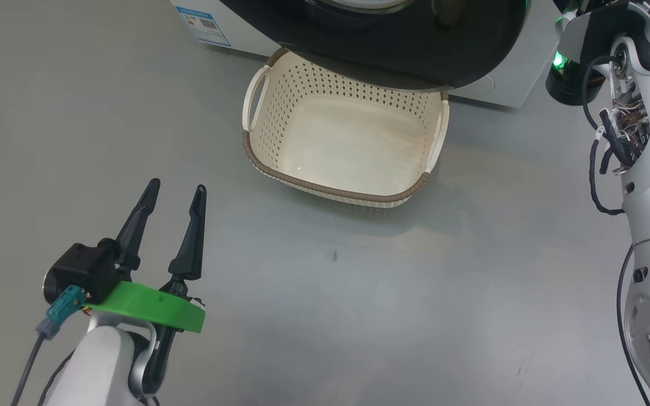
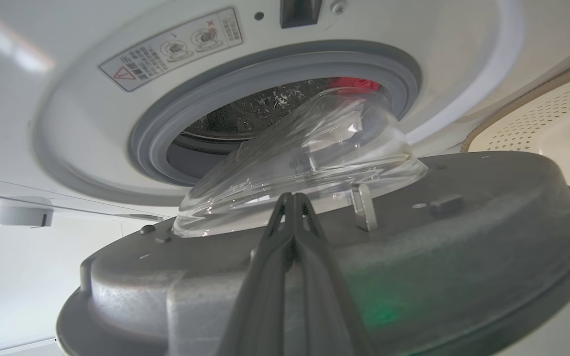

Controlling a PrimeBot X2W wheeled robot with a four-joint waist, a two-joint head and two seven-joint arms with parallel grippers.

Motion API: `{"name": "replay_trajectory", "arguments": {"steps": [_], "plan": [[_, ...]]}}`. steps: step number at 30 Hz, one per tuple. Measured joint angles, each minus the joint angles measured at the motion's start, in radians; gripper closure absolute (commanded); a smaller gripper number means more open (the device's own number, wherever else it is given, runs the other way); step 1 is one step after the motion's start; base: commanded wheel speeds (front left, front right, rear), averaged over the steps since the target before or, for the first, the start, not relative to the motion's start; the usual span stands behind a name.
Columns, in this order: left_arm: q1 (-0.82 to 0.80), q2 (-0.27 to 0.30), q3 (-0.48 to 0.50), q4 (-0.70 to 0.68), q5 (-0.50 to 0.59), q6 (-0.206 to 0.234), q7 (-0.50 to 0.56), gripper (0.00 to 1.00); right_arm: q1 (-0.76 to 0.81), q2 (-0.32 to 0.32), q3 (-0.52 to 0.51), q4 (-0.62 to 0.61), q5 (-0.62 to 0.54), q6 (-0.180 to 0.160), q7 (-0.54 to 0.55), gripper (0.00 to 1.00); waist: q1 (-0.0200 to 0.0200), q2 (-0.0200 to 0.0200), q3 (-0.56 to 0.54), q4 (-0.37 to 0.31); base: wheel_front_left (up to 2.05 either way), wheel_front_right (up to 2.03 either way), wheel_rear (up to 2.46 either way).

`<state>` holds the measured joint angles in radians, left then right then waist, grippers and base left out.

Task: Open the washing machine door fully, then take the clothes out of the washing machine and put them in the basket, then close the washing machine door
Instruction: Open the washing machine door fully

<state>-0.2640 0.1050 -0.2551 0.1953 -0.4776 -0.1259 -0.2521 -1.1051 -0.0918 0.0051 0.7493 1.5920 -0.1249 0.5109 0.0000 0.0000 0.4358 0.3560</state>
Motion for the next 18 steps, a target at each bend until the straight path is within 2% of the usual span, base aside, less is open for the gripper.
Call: {"name": "replay_trajectory", "arguments": {"steps": [18], "plan": [[0.023, 0.001, 0.001, 0.0, 0.014, 0.0, 0.0, 0.0, 0.07, 0.003, 0.053, -0.01, 0.021, 0.0, 0.075, 1.0, 0.0, 0.0, -0.044, -0.016, 0.0, 0.0, 0.0]]}}
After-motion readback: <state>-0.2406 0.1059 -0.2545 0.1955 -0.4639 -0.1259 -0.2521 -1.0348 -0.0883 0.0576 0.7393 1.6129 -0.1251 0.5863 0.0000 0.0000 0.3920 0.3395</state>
